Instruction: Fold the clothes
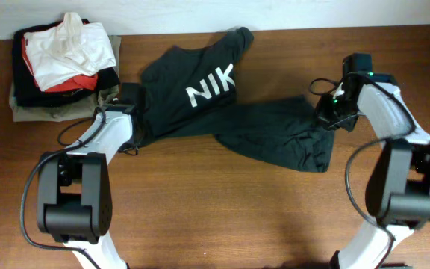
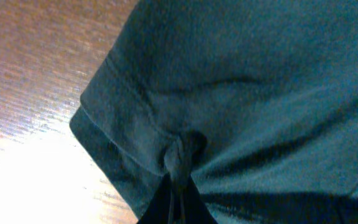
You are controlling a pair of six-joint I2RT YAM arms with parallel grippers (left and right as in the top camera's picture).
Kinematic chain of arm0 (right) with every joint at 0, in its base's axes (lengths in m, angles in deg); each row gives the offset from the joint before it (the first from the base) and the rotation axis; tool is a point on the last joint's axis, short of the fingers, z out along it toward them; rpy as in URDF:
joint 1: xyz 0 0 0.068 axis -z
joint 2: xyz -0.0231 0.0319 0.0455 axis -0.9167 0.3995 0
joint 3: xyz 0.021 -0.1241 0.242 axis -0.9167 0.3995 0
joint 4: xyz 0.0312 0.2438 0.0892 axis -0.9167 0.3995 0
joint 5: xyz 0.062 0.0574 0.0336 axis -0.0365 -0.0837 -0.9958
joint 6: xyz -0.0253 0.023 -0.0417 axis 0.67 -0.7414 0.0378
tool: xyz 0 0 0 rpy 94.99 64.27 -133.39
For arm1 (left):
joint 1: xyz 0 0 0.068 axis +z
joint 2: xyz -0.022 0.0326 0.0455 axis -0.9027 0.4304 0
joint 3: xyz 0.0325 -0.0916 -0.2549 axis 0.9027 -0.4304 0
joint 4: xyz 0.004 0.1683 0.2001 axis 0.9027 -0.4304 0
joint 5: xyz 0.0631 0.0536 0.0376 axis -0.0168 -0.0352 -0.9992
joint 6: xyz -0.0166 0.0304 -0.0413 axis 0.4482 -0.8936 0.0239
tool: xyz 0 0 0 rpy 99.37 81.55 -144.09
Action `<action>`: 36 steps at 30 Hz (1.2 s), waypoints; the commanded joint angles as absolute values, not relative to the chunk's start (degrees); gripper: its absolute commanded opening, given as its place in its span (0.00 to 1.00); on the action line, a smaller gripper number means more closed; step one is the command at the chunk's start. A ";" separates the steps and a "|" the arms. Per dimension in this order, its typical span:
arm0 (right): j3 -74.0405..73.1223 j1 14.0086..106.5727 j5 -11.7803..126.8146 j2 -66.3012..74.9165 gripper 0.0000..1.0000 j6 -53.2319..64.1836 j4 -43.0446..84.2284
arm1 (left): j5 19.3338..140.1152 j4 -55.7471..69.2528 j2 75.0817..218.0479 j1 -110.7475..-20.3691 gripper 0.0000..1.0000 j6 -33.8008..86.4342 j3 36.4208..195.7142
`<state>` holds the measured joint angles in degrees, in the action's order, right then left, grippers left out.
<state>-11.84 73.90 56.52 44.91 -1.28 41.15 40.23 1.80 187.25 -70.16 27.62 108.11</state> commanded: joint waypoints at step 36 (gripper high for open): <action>-27.79 74.09 61.35 -7.07 0.04 -2.37 60.78 | 40.23 -11.64 123.56 -70.12 0.00 26.24 127.87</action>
